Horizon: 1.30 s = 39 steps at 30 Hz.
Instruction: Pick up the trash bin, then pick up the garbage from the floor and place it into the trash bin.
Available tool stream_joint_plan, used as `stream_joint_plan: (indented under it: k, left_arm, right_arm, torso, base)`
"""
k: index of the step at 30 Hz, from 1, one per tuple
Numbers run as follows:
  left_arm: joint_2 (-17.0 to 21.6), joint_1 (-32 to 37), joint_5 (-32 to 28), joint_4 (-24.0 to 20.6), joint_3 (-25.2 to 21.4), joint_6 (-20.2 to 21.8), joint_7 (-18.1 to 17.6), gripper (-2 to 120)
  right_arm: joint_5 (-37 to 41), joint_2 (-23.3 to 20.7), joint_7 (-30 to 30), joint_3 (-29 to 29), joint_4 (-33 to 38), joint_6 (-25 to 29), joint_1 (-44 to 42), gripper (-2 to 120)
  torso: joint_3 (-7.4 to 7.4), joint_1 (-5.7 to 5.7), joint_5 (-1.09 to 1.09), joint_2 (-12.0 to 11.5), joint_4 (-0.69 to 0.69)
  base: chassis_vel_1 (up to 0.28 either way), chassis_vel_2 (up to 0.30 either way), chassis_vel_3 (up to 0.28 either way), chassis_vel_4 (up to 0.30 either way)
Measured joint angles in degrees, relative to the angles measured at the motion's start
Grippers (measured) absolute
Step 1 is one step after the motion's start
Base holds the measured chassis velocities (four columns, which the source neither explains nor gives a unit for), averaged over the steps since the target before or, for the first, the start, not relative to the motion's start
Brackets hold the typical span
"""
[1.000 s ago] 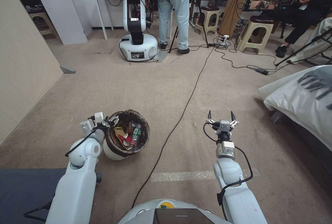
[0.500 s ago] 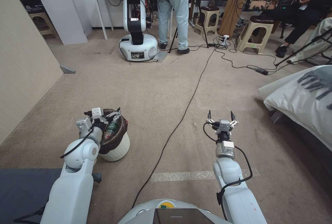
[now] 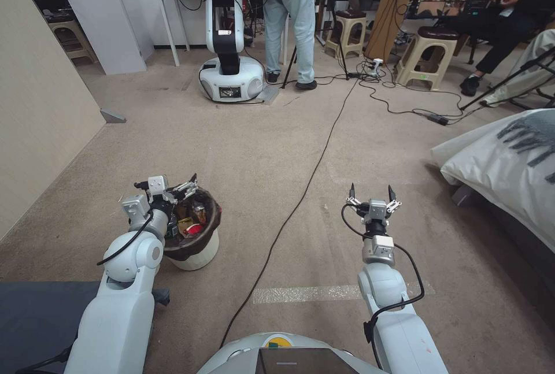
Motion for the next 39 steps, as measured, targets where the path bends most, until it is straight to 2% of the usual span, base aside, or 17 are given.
stream_joint_plan:
  k: [2, 4, 5, 6, 7, 8, 9, 10, 11, 13, 14, 15, 16, 17, 20, 27, 39]
  left_arm:
    - [0.5, 1.1, 1.9, -3.4, -0.2, -1.9, 0.1, 100]
    - [0.6, 2.0, 3.8, -4.9, -0.2, -3.3, 0.2, 100]
    - [0.7, 2.9, 6.2, -5.9, -0.3, -5.4, 0.4, 100]
    - [0.5, 4.9, 11.5, -7.4, -0.5, -9.5, 0.7, 100]
    - [0.5, 4.9, 11.5, -7.4, -0.5, -9.5, 0.7, 100]
    - [0.1, 6.5, 14.7, -8.2, -0.6, -12.1, 0.7, 100]
    - [-0.8, 9.0, 20.2, -8.7, -0.7, -16.5, 0.7, 100]
    - [-2.0, 11.3, 24.0, -8.5, -0.8, -20.9, 0.5, 100]
    - [-2.0, 11.3, 24.0, -8.5, -0.8, -20.9, 0.5, 100]
    - [-4.3, 15.7, 26.4, -6.7, -0.4, -28.1, -0.4, 100]
    - [-4.3, 15.7, 26.4, -6.7, -0.4, -28.1, -0.4, 100]
    - [-4.8, 16.8, 27.1, -5.6, -0.4, -30.5, -0.6, 100]
    - [-5.2, 18.1, 28.1, -3.2, -0.2, -35.0, -1.5, 100]
    - [-5.2, 18.1, 28.1, -3.2, -0.2, -35.0, -1.5, 100]
    - [-5.5, 20.5, 28.2, 0.8, 0.2, -40.7, -3.2, 100]
    - [-5.6, 21.9, 28.3, 2.9, 0.9, -44.7, -5.4, 100]
    - [-5.5, 21.5, 28.4, 3.0, 0.8, -44.8, -5.9, 100]
  right_arm:
    - [0.3, 0.1, 0.1, -0.1, 0.9, 0.0, 0.0, 100]
    - [0.4, 0.1, 0.1, -0.1, 1.2, 0.0, 0.0, 100]
    - [0.4, 0.1, 0.1, -0.2, 1.3, 0.2, 0.0, 100]
    - [0.4, 0.2, 0.1, -0.2, 1.4, 0.6, -0.1, 100]
    - [0.4, 0.2, 0.1, -0.2, 1.4, 0.6, -0.1, 100]
    - [0.4, 0.3, 0.1, -0.2, 1.6, 0.8, -0.2, 100]
    - [0.4, 0.4, 0.1, -0.2, 1.8, 1.2, -0.4, 100]
    - [0.5, 0.6, 0.0, -0.2, 2.0, 1.8, -0.7, 100]
    - [0.5, 0.6, 0.0, -0.2, 2.0, 1.8, -0.7, 100]
    - [0.4, 0.9, -0.4, -0.2, 2.0, 3.2, -1.4, 100]
    - [0.4, 0.9, -0.4, -0.2, 2.0, 3.2, -1.4, 100]
    - [0.1, 1.1, -0.6, -0.3, 2.0, 4.0, -1.8, 100]
    - [-0.2, 1.4, -0.8, -0.3, 1.9, 5.4, -2.6, 100]
    - [-0.2, 1.4, -0.8, -0.3, 1.9, 5.4, -2.6, 100]
    - [-0.3, 1.9, -1.0, -0.2, 1.9, 7.9, -4.9, 100]
    - [-0.2, 2.0, -1.0, 0.0, 2.3, 10.9, -7.4, 100]
    - [0.3, 2.2, -1.0, 0.1, 2.8, 11.3, -7.8, 100]
  torso:
    - [0.00, 0.00, 0.00, 0.0, 0.00]
    - [0.00, 0.00, 0.00, 0.0, 0.00]
    - [0.00, 0.00, 0.00, 0.0, 0.00]
    - [0.00, 0.00, 0.01, 0.0, -0.01]
    - [0.00, 0.00, 0.01, 0.0, -0.01]
    - [0.00, 0.00, 0.01, 0.0, 0.00]
    - [-0.01, 0.00, 0.01, 0.0, 0.00]
    - [0.00, 0.00, 0.00, 0.0, 0.01]
    - [0.00, 0.00, 0.00, 0.0, 0.01]
    - [0.00, 0.00, 0.00, 0.0, 0.00]
    - [0.00, 0.00, 0.00, 0.0, 0.00]
    - [-0.01, 0.00, 0.00, 0.0, 0.00]
    - [-0.01, 0.00, 0.01, 0.0, 0.00]
    - [-0.01, 0.00, 0.01, 0.0, 0.00]
    - [0.00, 0.00, 0.00, 0.0, 0.00]
    - [0.00, 0.00, 0.00, 0.0, 0.00]
    - [0.00, 0.01, 0.00, 0.0, 0.00]
  base:
    - [0.000, 0.000, 0.000, 0.000]
    - [0.000, 0.000, 0.000, 0.000]
    - [0.000, 0.000, 0.000, 0.000]
    - [0.000, 0.000, 0.000, 0.000]
    - [0.000, 0.000, 0.000, 0.000]
    - [0.000, 0.000, 0.000, 0.000]
    - [0.000, 0.000, 0.000, 0.000]
    - [0.000, 0.000, 0.000, 0.000]
    - [0.000, 0.000, 0.000, 0.000]
    - [0.000, 0.000, 0.000, 0.000]
    - [0.000, 0.000, 0.000, 0.000]
    - [0.000, 0.000, 0.000, 0.000]
    - [0.000, 0.000, 0.000, 0.000]
    - [0.000, 0.000, 0.000, 0.000]
    - [0.000, 0.000, 0.000, 0.000]
    - [0.000, 0.000, 0.000, 0.000]
    - [0.000, 0.000, 0.000, 0.000]
